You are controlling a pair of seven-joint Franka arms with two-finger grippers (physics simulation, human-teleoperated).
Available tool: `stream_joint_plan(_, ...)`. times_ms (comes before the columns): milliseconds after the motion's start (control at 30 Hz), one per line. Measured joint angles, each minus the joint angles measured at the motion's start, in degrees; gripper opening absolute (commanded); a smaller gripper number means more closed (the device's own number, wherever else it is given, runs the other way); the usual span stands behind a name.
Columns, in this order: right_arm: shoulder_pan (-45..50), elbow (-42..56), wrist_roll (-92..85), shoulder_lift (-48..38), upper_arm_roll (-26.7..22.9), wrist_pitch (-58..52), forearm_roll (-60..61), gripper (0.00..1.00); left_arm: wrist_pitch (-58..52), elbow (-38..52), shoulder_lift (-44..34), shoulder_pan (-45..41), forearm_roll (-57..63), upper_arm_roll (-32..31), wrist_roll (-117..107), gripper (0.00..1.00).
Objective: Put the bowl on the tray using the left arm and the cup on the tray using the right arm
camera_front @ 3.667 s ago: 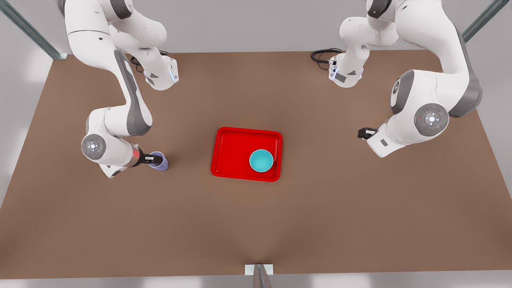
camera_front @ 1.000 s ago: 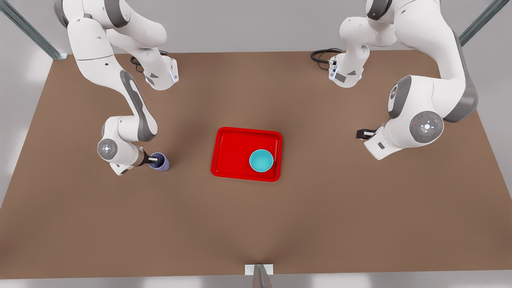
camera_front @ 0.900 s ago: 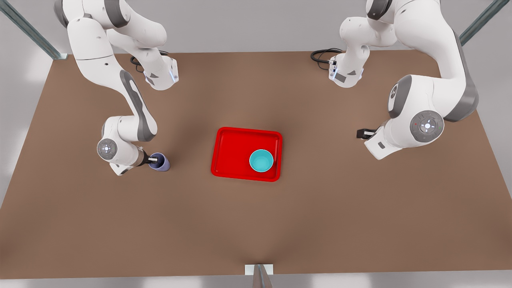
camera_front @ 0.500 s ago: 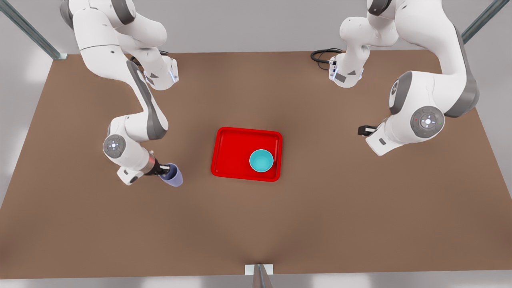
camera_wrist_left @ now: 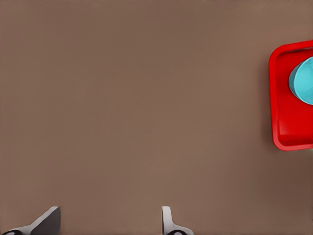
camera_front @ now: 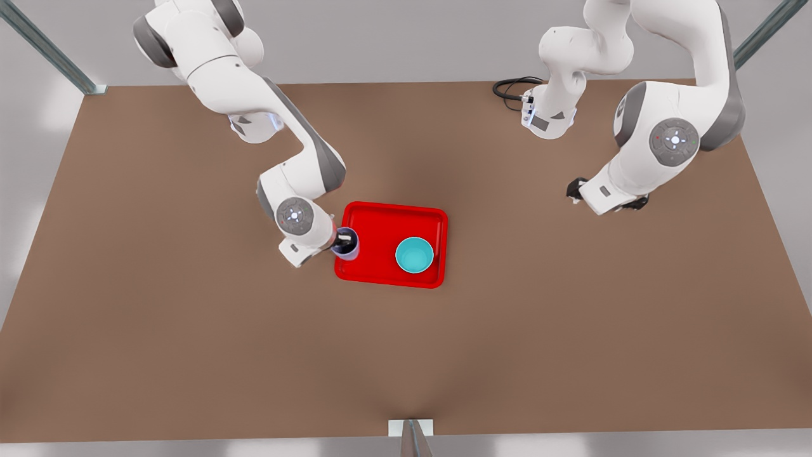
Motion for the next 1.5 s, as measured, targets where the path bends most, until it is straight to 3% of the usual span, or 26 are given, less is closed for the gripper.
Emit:
stream_joint_plan(367, 2.45, 0.25, 0.26, 2.18, 0.89, 4.17, 4.59, 0.21, 0.00, 0.17, -0.08, -0.04, -0.19, 0.44, 0.00, 1.00)
stream_joint_plan(900, 4.02, -1.33, 1.29, 6.52, 0.63, 7.79, 2.04, 0.21, 0.00, 0.62, 0.06, 0.34, -0.29, 0.97, 0.00, 1.00)
stream_joint_plan(933, 4.13, -1.34, 1.29, 6.52, 0.64, 7.84, 2.00, 0.24, 0.05, 0.62, 0.01, 0.40, -0.29, 0.97, 0.00, 1.00)
stream_joint_plan(1067, 4.13, -1.51, 1.49, 6.88, 0.66, 7.58, 1.57, 0.49, 0.09, 0.62, 0.09, 0.68, -0.30, 0.94, 0.00, 1.00)
stream_joint_plan(1133, 4.14, -1.51, 1.58, 6.81, 0.67, 7.43, 1.61, 1.00, 0.05, 0.62, 0.09, 0.81, -0.30, 0.95, 0.00, 1.00)
stream_joint_plan(1500, 4.12, -1.42, 1.58, 6.79, 0.72, 7.31, 1.65, 1.00, 0.00, 1.05, 0.18, 1.53, -0.30, 0.93, 0.08, 1.00)
